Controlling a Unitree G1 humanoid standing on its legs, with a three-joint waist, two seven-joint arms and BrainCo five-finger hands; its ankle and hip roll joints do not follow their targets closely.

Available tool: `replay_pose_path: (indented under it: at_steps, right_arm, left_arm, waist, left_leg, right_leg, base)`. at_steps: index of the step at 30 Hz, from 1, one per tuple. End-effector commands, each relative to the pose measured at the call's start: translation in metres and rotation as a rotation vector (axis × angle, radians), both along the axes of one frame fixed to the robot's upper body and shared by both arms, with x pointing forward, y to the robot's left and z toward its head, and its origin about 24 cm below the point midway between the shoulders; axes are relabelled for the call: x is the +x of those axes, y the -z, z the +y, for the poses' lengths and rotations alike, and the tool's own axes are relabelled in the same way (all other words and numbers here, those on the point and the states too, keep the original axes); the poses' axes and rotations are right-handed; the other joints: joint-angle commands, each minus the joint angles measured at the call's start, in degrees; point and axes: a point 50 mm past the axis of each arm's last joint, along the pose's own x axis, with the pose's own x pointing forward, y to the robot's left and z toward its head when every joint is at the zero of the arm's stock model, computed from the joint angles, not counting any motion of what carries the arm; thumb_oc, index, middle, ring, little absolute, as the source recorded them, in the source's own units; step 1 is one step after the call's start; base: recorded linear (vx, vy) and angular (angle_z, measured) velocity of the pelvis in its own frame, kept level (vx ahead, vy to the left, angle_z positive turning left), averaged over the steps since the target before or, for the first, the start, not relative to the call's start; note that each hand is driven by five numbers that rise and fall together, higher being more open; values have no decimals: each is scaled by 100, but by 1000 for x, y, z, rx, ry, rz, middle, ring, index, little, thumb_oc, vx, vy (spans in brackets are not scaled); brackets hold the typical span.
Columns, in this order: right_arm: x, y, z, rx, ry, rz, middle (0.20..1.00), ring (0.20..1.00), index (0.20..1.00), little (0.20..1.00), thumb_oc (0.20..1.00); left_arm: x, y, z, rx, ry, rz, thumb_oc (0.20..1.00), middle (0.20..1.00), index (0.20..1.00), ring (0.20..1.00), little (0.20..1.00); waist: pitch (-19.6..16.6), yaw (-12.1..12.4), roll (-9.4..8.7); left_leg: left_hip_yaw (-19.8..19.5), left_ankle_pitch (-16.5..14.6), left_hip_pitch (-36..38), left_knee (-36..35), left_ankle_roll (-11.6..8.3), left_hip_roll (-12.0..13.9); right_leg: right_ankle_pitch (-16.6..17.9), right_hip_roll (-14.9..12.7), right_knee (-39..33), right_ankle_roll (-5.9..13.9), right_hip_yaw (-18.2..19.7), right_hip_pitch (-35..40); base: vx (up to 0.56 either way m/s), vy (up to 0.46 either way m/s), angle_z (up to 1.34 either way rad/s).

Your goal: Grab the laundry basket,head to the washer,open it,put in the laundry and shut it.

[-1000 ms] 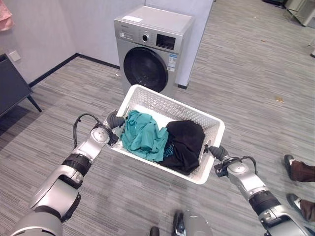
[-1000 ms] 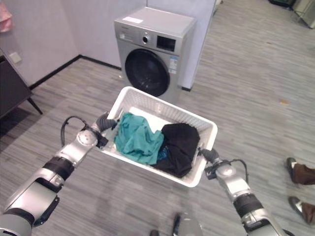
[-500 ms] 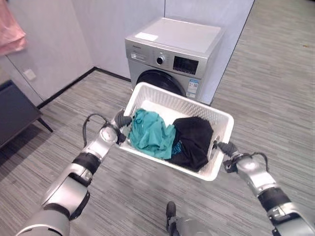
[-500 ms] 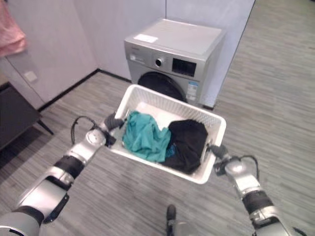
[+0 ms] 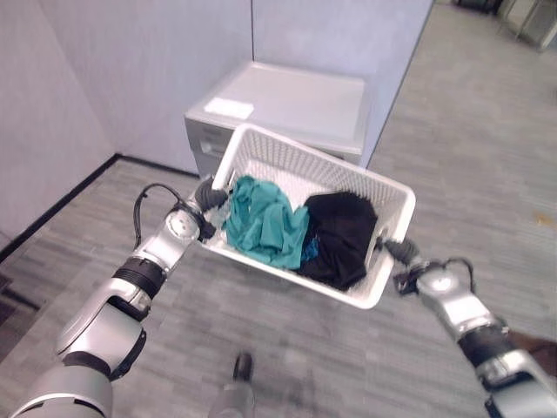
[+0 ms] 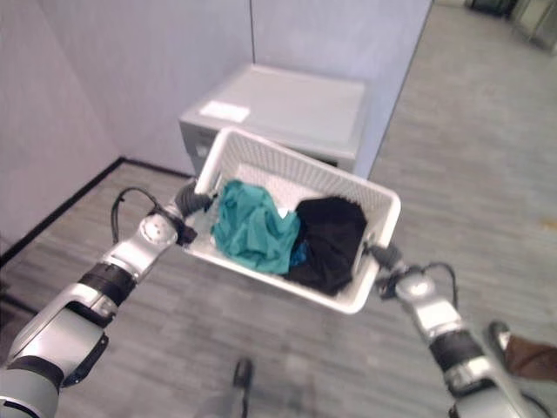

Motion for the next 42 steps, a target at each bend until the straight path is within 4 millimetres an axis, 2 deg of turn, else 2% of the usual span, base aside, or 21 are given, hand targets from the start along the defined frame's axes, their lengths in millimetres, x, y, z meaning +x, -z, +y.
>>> replay_pose_path:
  at_steps: [1, 5, 6, 8, 9, 11, 13, 14, 15, 20, 22, 23, 25, 28, 29, 30, 33, 36, 38, 40, 42]
  right_arm:
    - [26, -80, 1, 119, -49, -348, 200, 200, 200, 200, 200]
    - [28, -83, 4, 129, -57, -357, 200, 200, 200, 200, 200]
    - [30, -86, 9, 114, -81, -365, 200, 200, 200, 200, 200]
    - [30, -86, 9, 114, -81, -365, 200, 200, 200, 200, 200]
    - [35, -85, 10, 84, -85, -346, 200, 200, 200, 200, 200]
    - [45, -82, 0, 57, -40, -289, 200, 200, 200, 200, 200]
    - [53, -81, -9, 20, -4, -241, 200, 200, 200, 200, 200]
    - [54, -82, -8, 20, -6, -242, 200, 200, 200, 200, 200]
    - [62, -91, -11, -9, 4, -234, 200, 200, 200, 200, 200]
    - [76, -114, -18, -93, 21, -229, 200, 200, 200, 200, 200]
    - [79, -120, -18, -105, 25, -235, 200, 200, 200, 200, 200]
    - [84, -130, -15, -122, 25, -245, 200, 200, 200, 200, 200]
    - [88, -137, -14, -134, 25, -243, 200, 200, 200, 200, 200]
    - [87, -136, -19, -150, 28, -227, 200, 200, 200, 200, 200]
    - [86, -133, -14, -152, 5, -221, 200, 200, 200, 200, 200]
    - [86, -133, -14, -152, 5, -221, 200, 200, 200, 200, 200]
    - [89, -141, 4, -144, -47, -264, 200, 200, 200, 200, 200]
    - [89, -142, 10, -124, -64, -282, 200, 200, 200, 200, 200]
    - [89, -144, 30, -105, -139, -319, 200, 200, 200, 200, 200]
    - [88, -142, 37, -105, -164, -328, 200, 200, 200, 200, 200]
    - [91, -138, 46, -108, -175, -311, 200, 200, 200, 200, 200]
  left_arm:
    - [16, -61, 7, -77, -57, -199, 200, 200, 200, 200, 200]
    - [16, -65, 11, -74, -66, -207, 200, 200, 200, 200, 200]
    - [15, -69, 18, -53, -75, -217, 200, 200, 200, 200, 200]
    - [15, -69, 19, -52, -75, -218, 200, 200, 200, 200, 200]
    - [15, -81, 34, -13, -115, -240, 200, 200, 200, 200, 200]
    - [16, -90, 46, 27, -151, -245, 200, 200, 200, 200, 200]
    - [15, -92, 61, 60, -207, -220, 200, 200, 200, 200, 200]
    - [15, -92, 62, 59, -208, -221, 200, 200, 200, 200, 200]
    - [14, -100, 78, 97, -254, -207, 200, 200, 200, 200, 200]
    - [13, -107, 92, 160, -312, -188, 200, 200, 200, 200, 200]
    - [13, -107, 94, 166, -328, -176, 200, 200, 200, 200, 200]
    - [12, -107, 99, 146, -348, -167, 200, 200, 200, 200, 200]
    - [11, -108, 105, 148, -376, -160, 200, 200, 200, 200, 200]
    - [14, -109, 99, 151, -366, -158, 200, 200, 200, 200, 200]
    - [16, -106, 97, 159, -366, -150, 200, 200, 200, 200, 200]
    - [16, -106, 97, 159, -367, -150, 200, 200, 200, 200, 200]
    - [18, -121, 91, 133, -356, -187, 200, 200, 200, 200, 200]
    - [19, -128, 89, 118, -357, -210, 200, 200, 200, 200, 200]
    - [18, -140, 89, 106, -356, -245, 200, 200, 200, 200, 200]
    - [16, -143, 93, 101, -361, -254, 200, 200, 200, 200, 200]
    - [16, -146, 95, 96, -370, -255, 200, 200, 200, 200, 200]
  waist:
    - [-369, 222, -96]
    - [-500, 285, -23]
    - [-655, 328, -5]
    - [-660, 336, -16]
    - [-774, 429, -29]
    - [-730, 415, 49]
    - [-653, 303, 161]
    - [-636, 304, 156]
    - [-637, 262, 298]
    - [-680, 99, 338]
    - [-684, 74, 305]
    - [-670, 32, 303]
    - [-634, -28, 244]
    - [-735, -144, 52]
    - [-785, -241, -46]
    - [-783, -258, -39]
    - [-624, -293, -140]
    - [-505, -249, -199]
    - [-517, -60, -214]
    - [-483, 120, -165]
    - [-552, 318, -33]
  left_leg:
    - [-142, 409, -640, -575, -172, 286]
    - [-27, 456, -626, -316, -71, 299]
    - [-32, 447, -590, 105, 25, 96]
    - [-18, 432, -602, 128, 31, 87]
    - [116, 226, -413, 351, 210, -59]
    - [309, 47, -145, 420, 395, -78]
    - [418, -122, 192, 403, 527, -82]
    - [430, -125, 197, 404, 527, -86]
    - [502, -245, 469, 337, 571, -55]
    - [491, -510, 909, 138, 517, -70]
    - [524, -584, 1025, 58, 489, -78]
    - [588, -672, 1195, -55, 457, -45]
    - [634, -738, 1341, -119, 434, -51]
    - [537, -834, 1445, -162, 311, 5]
    - [506, -1025, 1403, 295, 156, 169]
    - [487, -1048, 1388, 330, 152, 176]
    - [303, -453, 618, 2361, 69, 264]
    - [398, -317, 174, 2759, 95, 314]
    - [429, -350, -75, 1457, 52, 493]
    - [338, 9, -298, 526, -44, 693]
    - [9, 55, -308, -16, -143, 580]
  right_leg:
    - [44, 351, -47, -160, -77, -142]
    - [-130, 290, 66, -85, 144, 34]
    - [-148, 81, 428, 27, 236, 69]
    - [-160, 69, 441, 32, 245, 58]
    - [64, -129, 1191, 226, 346, -178]
    - [761, -257, 2280, 437, 491, -657]
    - [1076, -351, 3153, 503, 407, -1064]
    - [1060, -355, 3189, 503, 421, -1079]
    - [1073, -661, 3312, 469, 41, -1431]
    - [840, -819, 1600, 443, -524, -1802]
    - [966, -875, 1021, 500, -643, -1830]
    - [1226, -948, 473, 611, -694, -2016]
    - [1387, -853, 269, 668, -547, -2109]
    - [1303, -654, 287, 580, -198, -1898]
    - [1191, -597, 372, 479, -353, -1768]
    - [1185, -592, 372, 476, -373, -1757]
    - [967, -363, 378, 82, -466, -1414]
    - [826, -273, 277, -17, -537, -1177]
    - [625, -243, 127, 86, -455, -949]
    - [418, -234, 170, 93, -356, -742]
    - [163, -286, 176, 196, -281, -454]
  base:
    - [330, 247, -35]
    - [293, 247, -7]
    - [289, 265, -10]
    - [232, 223, -12]
    - [243, 271, -20]
    - [214, 280, -53]
    - [104, 167, -65]
    - [126, 187, -62]
    - [154, 127, -54]
    - [218, -10, -40]
    - [195, -102, -16]
    - [217, -94, -31]
    - [272, -109, -24]
    - [319, -151, 14]
    - [309, -180, 75]
    - [295, -210, 94]
    - [142, -173, 42]
    - [137, -58, -2]
    - [354, 106, 7]
    - [329, 157, -10]
    - [370, 257, -33]
